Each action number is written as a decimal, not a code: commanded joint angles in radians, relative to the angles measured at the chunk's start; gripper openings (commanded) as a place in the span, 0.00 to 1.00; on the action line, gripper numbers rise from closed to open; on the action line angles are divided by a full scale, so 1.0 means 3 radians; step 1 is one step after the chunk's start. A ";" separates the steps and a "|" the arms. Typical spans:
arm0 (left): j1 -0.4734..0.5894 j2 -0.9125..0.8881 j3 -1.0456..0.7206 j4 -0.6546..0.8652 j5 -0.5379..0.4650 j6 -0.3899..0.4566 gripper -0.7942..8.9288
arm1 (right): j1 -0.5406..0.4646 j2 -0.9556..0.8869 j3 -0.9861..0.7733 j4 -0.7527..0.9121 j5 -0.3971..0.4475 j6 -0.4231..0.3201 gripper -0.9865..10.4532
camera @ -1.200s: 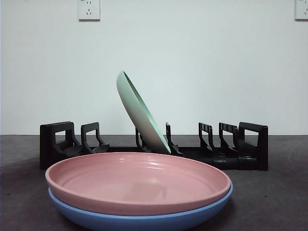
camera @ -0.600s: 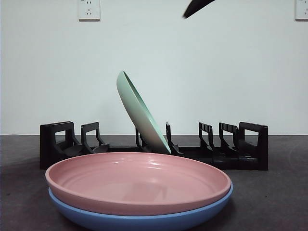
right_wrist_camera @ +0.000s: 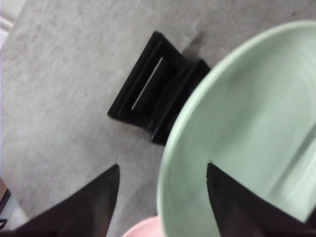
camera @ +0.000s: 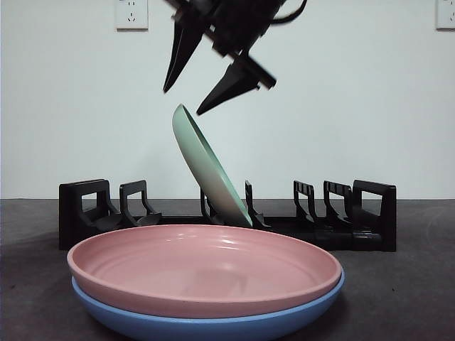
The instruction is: Place the plate
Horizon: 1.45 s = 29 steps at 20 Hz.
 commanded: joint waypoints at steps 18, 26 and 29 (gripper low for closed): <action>-0.0011 0.0020 0.0048 -0.0032 -0.0020 0.0000 0.40 | -0.0001 0.0197 0.0095 0.0146 -0.0295 0.0036 0.10; -0.0011 0.0020 0.0048 -0.0036 -0.0023 0.0001 0.40 | 0.0000 -0.0298 0.0426 -0.0290 -0.0455 -0.0127 0.10; -0.0011 0.0020 0.0048 -0.0034 -0.0023 0.0009 0.40 | 0.0000 -0.0610 0.0470 -0.0373 -0.0542 -0.0276 0.10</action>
